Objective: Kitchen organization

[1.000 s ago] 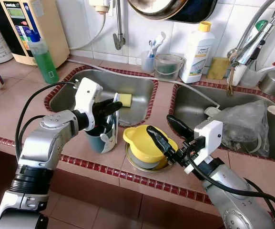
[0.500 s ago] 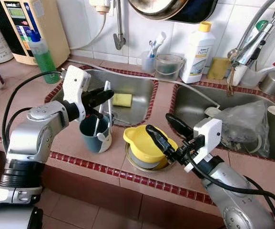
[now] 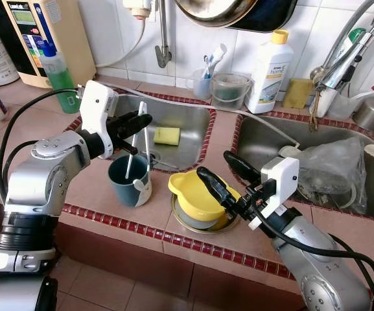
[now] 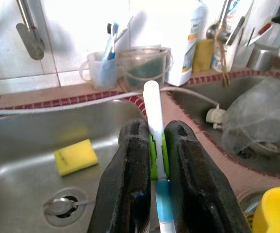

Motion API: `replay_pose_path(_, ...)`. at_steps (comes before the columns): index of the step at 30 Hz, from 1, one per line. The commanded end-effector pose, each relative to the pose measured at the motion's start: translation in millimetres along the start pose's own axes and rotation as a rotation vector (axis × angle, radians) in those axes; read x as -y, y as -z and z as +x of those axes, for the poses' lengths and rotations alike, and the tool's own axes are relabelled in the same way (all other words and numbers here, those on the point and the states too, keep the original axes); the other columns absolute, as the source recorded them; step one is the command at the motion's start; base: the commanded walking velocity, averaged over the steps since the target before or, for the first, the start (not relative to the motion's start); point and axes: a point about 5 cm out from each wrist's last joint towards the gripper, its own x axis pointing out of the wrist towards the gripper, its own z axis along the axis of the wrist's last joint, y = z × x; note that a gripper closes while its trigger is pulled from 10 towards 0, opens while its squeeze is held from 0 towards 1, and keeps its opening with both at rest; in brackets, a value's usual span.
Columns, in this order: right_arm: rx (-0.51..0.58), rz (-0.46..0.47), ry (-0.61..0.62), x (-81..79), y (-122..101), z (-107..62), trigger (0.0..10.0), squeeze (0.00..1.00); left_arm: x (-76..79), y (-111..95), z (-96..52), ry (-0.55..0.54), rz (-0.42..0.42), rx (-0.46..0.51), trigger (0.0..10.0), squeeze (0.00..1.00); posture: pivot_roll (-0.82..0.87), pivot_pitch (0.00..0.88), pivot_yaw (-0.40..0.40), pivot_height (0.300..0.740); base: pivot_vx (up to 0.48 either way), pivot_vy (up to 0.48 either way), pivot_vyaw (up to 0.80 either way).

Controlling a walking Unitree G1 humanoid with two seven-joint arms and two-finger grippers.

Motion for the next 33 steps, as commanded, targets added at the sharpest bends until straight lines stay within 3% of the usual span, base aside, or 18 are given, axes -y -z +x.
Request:
replay_pose_path(1, 0.009, -0.010, 0.004, 3.3, -2.4, 0.5, 10.0, 0.00, -0.7, -11.6, -0.6, 0.003, 0.009, 0.043, 0.0, 0.00, -0.04, 0.004, 0.014, 0.740, 0.000, 0.000, 0.00)
replay_pose_path(9, 0.016, -0.010, 0.005, 3.2, -2.7, 1.6, 10.0, 0.00, -4.3, -19.4, 1.2, -0.001, 0.011, 0.066, 0.0, 0.00, -0.05, 0.000, 0.014, 0.740, 0.000, 0.000, 0.00)
replay_pose_path(10, 0.016, -0.011, 0.006, 3.6, -2.8, 1.5, 10.0, 0.00, -5.3, -20.4, 1.9, -0.005, 0.011, 0.064, 1.2, 0.00, -0.05, 0.000, 0.014, 0.740, 0.000, 0.000, 0.00)
replay_pose_path(11, 0.016, -0.013, 0.007, 4.0, -2.9, 1.5, 10.0, 0.00, -6.7, -21.8, 2.5, -0.011, 0.014, 0.062, 5.2, 0.00, -0.04, 0.000, 0.013, 0.740, 0.000, 0.000, 0.00)
replay_pose_path(12, 0.016, -0.014, 0.007, 4.0, -3.0, 1.6, 10.0, 0.00, -7.2, -22.6, 2.5, -0.011, 0.018, 0.060, 10.0, 0.00, -0.04, 0.000, 0.013, 0.740, 0.000, 0.000, 0.00)
replay_pose_path(24, 0.024, -0.015, 0.007, 4.6, -4.4, 1.9, 10.0, 0.00, -27.8, -61.4, -3.4, -0.042, 0.063, 0.154, 10.0, 0.00, -0.05, 0.000, 0.014, 0.740, 0.000, 0.000, 0.00)
replay_pose_path(33, 0.034, -0.010, -0.008, 4.3, -9.7, -1.2, 10.0, 0.00, -39.7, -45.6, 11.8, -0.128, 0.071, 0.174, 10.0, 0.00, -0.05, 0.000, 0.010, 0.740, 0.000, 0.000, 0.00)
